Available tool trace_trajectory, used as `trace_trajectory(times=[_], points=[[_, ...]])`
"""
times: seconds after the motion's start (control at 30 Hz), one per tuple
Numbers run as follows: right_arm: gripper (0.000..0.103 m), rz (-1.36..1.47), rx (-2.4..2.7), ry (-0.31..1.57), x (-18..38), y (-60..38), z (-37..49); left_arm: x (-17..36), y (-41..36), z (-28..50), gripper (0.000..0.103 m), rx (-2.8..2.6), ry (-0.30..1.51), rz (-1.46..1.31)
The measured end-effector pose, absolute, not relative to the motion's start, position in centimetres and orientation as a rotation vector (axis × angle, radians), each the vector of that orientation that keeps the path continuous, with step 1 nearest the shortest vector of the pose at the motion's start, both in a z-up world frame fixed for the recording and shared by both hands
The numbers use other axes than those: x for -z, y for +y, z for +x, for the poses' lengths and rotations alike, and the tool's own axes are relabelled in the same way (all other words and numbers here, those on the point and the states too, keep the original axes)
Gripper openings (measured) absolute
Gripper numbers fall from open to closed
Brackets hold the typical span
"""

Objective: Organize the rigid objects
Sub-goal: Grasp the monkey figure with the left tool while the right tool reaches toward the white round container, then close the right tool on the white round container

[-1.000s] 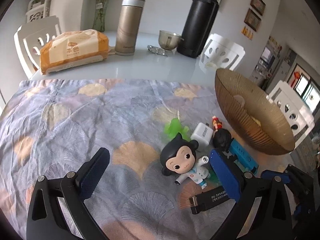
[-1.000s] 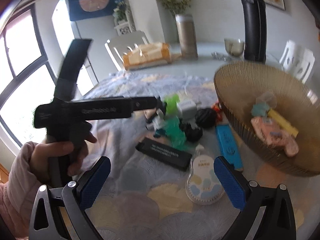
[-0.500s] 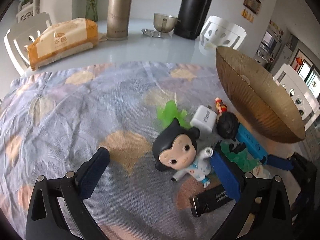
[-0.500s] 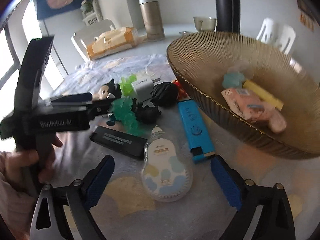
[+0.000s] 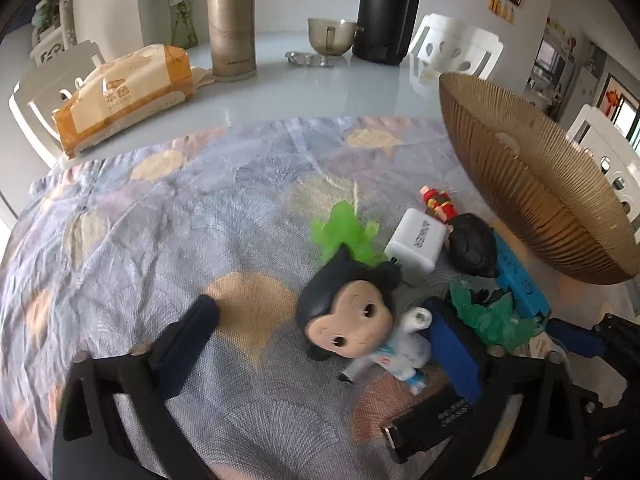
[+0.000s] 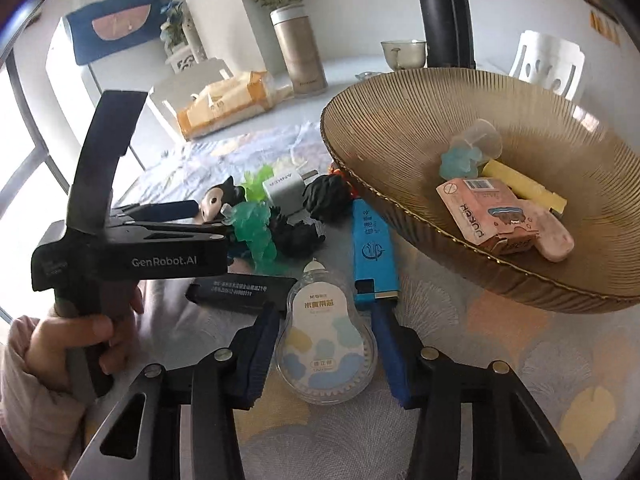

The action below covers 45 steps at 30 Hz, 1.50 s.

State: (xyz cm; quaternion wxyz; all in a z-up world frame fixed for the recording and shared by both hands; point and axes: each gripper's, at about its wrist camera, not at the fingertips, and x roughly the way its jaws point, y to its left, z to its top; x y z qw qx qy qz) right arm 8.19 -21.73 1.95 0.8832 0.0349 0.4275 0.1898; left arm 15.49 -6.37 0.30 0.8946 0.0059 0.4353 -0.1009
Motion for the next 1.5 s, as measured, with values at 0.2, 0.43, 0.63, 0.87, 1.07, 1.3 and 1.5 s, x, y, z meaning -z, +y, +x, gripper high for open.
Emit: trace_trajectory(times=[0.2,0.43,0.63,0.87,1.07,1.3,1.5], points=[[0.047,0.060,-0.454,0.835,-2.8,-20.9,7.3,-0.7,-5.7,15.3,0.058,0.220,0.879,-0.034],[0.047,0.039,-0.557,0.749,-3.7,-19.9,5.9,-1.0,-4.4,14.9,0.053,0.204,0.850,-0.107],[0.038,0.064,-0.578,0.734,-3.8,-20.0,5.6,-1.0,-4.1,15.0,0.053,0.196,0.850,-0.124],[0.038,0.065,-0.570,0.742,-3.8,-20.3,5.9,-1.3,-4.1,14.6,0.053,0.193,0.828,-0.120],[0.038,0.072,-0.516,0.762,-3.6,-20.7,6.2,-2.0,-4.2,13.8,0.053,0.186,0.774,-0.103],[0.079,-0.023,-0.446,0.867,-2.4,-19.2,7.5,-2.1,-4.4,13.8,0.053,0.183,0.770,-0.087],[0.040,-0.080,-0.426,0.903,-1.8,-18.4,7.8,-1.9,-3.9,13.9,0.053,0.178,0.784,-0.113]])
